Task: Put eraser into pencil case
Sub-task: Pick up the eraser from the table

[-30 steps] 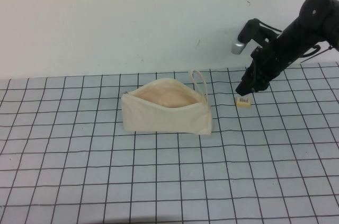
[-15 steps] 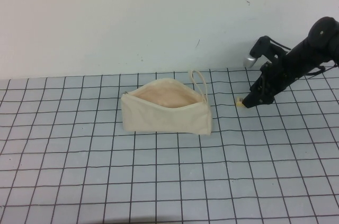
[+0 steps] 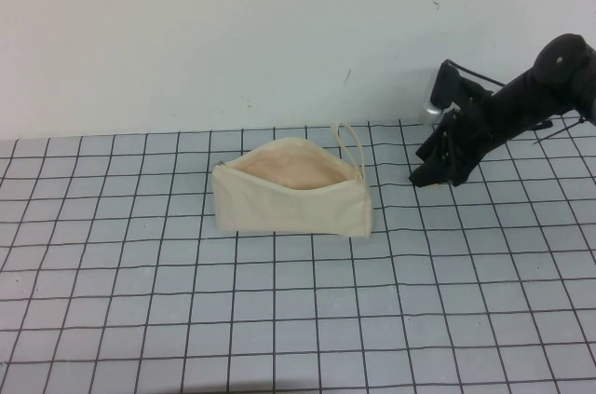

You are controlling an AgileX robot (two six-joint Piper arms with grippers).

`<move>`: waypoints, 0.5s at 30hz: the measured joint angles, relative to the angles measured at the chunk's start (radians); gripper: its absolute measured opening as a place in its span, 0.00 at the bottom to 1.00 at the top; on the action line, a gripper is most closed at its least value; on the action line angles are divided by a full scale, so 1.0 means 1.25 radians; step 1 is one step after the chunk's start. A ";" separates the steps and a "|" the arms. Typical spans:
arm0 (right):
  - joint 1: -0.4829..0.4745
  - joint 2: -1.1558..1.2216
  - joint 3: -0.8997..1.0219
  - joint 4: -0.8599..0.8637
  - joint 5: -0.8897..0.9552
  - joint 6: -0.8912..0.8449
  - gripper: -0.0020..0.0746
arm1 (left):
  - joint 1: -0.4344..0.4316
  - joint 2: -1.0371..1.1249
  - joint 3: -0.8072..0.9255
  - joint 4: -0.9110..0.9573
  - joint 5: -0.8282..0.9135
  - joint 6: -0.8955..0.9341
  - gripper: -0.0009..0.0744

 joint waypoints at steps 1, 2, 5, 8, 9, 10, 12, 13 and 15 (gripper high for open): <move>0.000 0.002 0.000 -0.006 0.003 -0.006 0.57 | 0.000 0.000 0.000 0.000 0.000 0.000 0.01; 0.002 0.004 0.000 -0.017 0.005 -0.009 0.55 | 0.000 0.000 0.000 0.000 0.000 0.000 0.01; 0.002 0.008 0.000 -0.038 0.011 -0.018 0.50 | 0.000 0.000 0.000 0.000 0.000 0.000 0.01; 0.003 0.009 -0.002 -0.050 0.011 -0.020 0.48 | 0.000 0.000 0.000 0.000 0.000 0.000 0.01; 0.003 0.009 -0.002 -0.052 0.011 -0.020 0.46 | 0.000 0.000 0.000 0.000 0.000 0.000 0.01; 0.003 0.009 -0.004 -0.054 0.013 -0.020 0.44 | 0.000 0.000 0.000 0.000 0.000 0.000 0.01; 0.003 0.009 -0.005 -0.057 0.018 -0.020 0.37 | 0.000 0.000 0.000 0.000 0.000 0.000 0.01; 0.003 0.009 -0.005 -0.057 0.019 -0.020 0.32 | 0.000 0.000 0.000 0.000 0.000 0.000 0.01; 0.003 0.007 -0.007 -0.058 0.027 -0.020 0.29 | 0.000 0.000 0.000 0.000 0.000 0.000 0.01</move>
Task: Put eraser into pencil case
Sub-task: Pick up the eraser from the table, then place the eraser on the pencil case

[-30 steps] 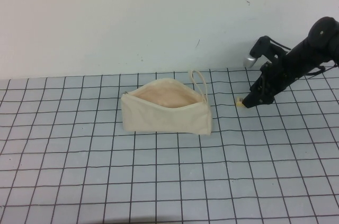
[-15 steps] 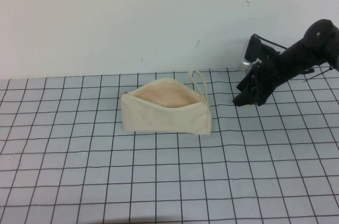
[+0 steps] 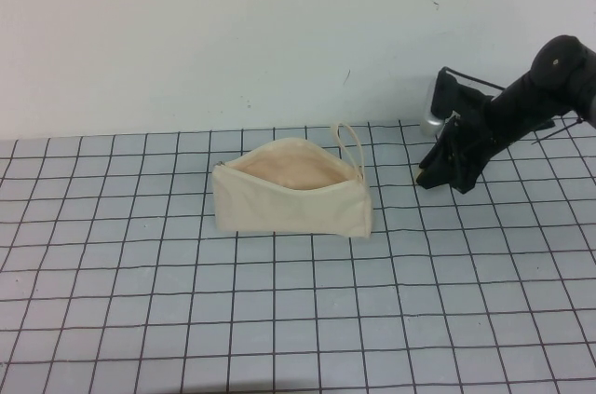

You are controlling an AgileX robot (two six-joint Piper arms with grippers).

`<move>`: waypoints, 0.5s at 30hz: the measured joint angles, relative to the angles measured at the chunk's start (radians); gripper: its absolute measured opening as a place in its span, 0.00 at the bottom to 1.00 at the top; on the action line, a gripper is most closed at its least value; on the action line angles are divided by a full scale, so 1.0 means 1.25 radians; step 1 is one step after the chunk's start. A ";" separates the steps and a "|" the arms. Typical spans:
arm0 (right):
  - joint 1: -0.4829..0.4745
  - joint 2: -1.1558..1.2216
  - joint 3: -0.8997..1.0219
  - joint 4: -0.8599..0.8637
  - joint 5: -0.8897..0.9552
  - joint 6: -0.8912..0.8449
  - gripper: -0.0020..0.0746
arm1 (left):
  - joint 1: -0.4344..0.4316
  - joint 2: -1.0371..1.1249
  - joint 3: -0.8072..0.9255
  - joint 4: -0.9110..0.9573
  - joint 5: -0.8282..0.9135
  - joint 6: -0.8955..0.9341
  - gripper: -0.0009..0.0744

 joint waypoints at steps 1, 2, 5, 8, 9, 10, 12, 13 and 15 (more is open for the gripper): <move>0.000 -0.002 0.000 -0.003 0.005 0.000 0.29 | 0.000 0.000 0.000 0.000 0.000 0.000 0.01; 0.000 -0.003 0.000 -0.007 0.013 0.000 0.29 | 0.000 0.000 0.000 0.000 0.000 0.000 0.01; 0.000 -0.021 0.003 -0.031 0.038 0.000 0.29 | 0.000 0.000 0.000 0.000 0.000 0.000 0.01; 0.000 -0.055 0.004 -0.047 0.053 0.000 0.29 | 0.000 0.000 0.000 0.000 0.000 0.000 0.01; 0.000 -0.069 0.004 -0.049 0.055 0.000 0.29 | 0.000 0.000 0.000 0.000 0.000 0.000 0.01; 0.000 -0.089 0.004 -0.051 0.056 0.005 0.29 | 0.000 0.000 0.000 0.000 0.000 0.000 0.01; 0.000 -0.133 0.004 -0.043 0.059 0.022 0.29 | 0.000 0.000 0.000 0.000 0.000 0.000 0.01; 0.000 -0.155 0.004 -0.024 0.061 0.031 0.29 | 0.000 0.000 0.000 0.000 0.000 0.000 0.01; 0.000 -0.193 0.004 0.037 0.063 0.043 0.29 | 0.000 0.000 0.000 0.000 0.000 0.000 0.01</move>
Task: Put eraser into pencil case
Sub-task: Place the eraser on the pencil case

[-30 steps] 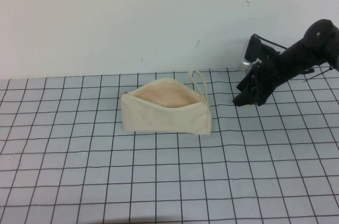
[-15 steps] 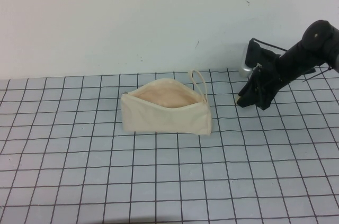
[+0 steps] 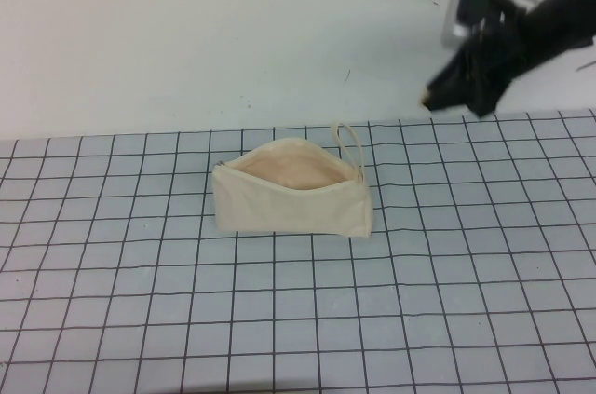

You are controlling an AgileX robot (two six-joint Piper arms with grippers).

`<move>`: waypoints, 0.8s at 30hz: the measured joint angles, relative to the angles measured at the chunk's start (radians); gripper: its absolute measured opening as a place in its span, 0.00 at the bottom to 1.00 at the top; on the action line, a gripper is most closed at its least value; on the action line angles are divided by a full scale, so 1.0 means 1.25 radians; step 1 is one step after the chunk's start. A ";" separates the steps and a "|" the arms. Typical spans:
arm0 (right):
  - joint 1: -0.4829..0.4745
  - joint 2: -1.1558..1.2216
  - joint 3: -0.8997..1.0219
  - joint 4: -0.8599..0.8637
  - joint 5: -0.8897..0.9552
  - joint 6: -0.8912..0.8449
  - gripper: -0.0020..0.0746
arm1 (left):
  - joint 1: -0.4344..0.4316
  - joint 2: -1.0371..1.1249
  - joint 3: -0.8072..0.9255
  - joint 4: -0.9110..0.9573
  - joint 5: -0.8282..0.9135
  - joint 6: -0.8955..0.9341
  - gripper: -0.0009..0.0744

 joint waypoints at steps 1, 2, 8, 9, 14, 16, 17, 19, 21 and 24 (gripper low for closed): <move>0.000 -0.018 0.000 0.046 0.002 0.002 0.29 | 0.000 0.000 0.000 0.000 0.000 0.000 0.01; 0.003 -0.033 0.000 0.094 0.005 0.004 0.29 | 0.000 0.000 0.000 0.000 0.000 0.000 0.01; 0.055 -0.065 0.000 0.278 0.023 -0.066 0.29 | 0.000 0.000 0.000 0.000 0.000 0.000 0.01; 0.069 -0.064 0.000 0.283 0.025 -0.072 0.29 | 0.000 0.000 0.000 0.000 0.000 0.000 0.01; 0.136 -0.040 0.000 0.287 -0.010 -0.075 0.29 | 0.000 0.000 0.000 0.000 0.000 0.000 0.01; 0.151 -0.032 0.000 0.278 -0.020 -0.058 0.29 | 0.000 0.000 0.000 0.000 0.000 0.000 0.01; 0.156 -0.028 0.000 0.268 -0.024 -0.054 0.29 | 0.000 0.000 0.000 0.000 0.000 0.000 0.01; 0.161 -0.025 0.000 0.246 -0.025 -0.049 0.33 | 0.000 0.000 0.000 0.000 0.000 0.000 0.01; 0.161 -0.025 0.000 0.230 -0.026 -0.048 0.42 | 0.000 0.000 0.000 0.000 0.000 0.000 0.01; 0.161 -0.025 0.000 0.225 -0.026 -0.048 0.58 | 0.000 0.000 0.000 0.000 0.000 0.000 0.01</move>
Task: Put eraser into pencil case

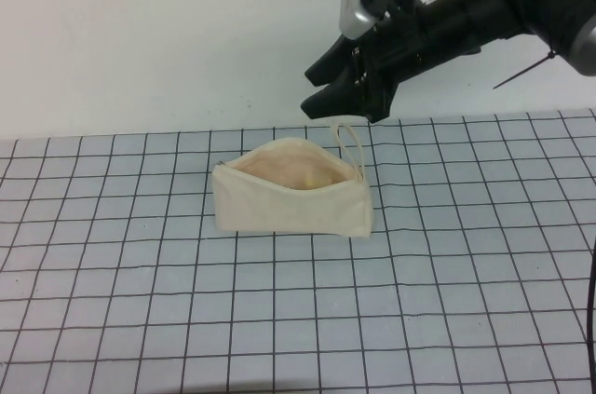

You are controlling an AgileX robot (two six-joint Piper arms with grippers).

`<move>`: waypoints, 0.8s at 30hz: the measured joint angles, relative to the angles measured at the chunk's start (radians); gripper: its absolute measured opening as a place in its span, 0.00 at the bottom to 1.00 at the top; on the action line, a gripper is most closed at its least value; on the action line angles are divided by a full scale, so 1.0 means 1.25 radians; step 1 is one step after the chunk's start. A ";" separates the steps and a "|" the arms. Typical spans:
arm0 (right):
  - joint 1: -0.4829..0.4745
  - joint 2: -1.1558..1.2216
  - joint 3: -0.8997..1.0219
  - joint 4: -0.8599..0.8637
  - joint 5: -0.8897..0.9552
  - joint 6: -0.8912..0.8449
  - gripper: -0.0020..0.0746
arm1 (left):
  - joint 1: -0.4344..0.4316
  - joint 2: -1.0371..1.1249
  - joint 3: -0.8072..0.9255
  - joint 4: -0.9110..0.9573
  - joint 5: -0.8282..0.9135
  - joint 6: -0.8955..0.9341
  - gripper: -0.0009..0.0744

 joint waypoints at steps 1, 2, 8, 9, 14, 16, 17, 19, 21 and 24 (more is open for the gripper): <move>-0.002 0.000 0.000 0.000 0.000 0.000 0.61 | 0.000 0.000 0.000 0.000 0.000 0.000 0.01; -0.002 0.000 0.000 0.000 0.000 0.000 0.64 | 0.000 0.000 0.000 0.000 0.000 0.000 0.01; -0.005 -0.023 0.002 -0.033 0.000 0.000 0.60 | 0.000 0.000 0.000 0.000 0.000 0.000 0.01; -0.007 -0.035 0.002 -0.050 0.002 0.000 0.58 | 0.000 0.000 0.000 0.000 0.000 0.000 0.01; -0.037 -0.154 0.002 -0.207 0.011 0.011 0.35 | 0.000 0.000 0.000 0.000 0.000 0.000 0.01; -0.059 -0.210 0.009 -0.253 0.012 0.041 0.24 | 0.000 0.000 0.000 0.000 0.000 0.000 0.01; -0.071 -0.244 0.020 -0.270 0.011 0.064 0.18 | 0.000 0.000 0.000 0.000 0.000 0.000 0.01; -0.093 -0.306 0.039 -0.286 0.000 0.109 0.10 | 0.000 0.000 0.000 0.000 0.000 0.000 0.01; -0.114 -0.374 0.058 -0.294 -0.013 0.156 0.05 | 0.000 0.000 0.000 0.000 0.000 0.000 0.01; -0.132 -0.470 0.090 -0.315 -0.028 0.209 0.03 | 0.000 0.000 0.000 0.000 0.000 0.000 0.01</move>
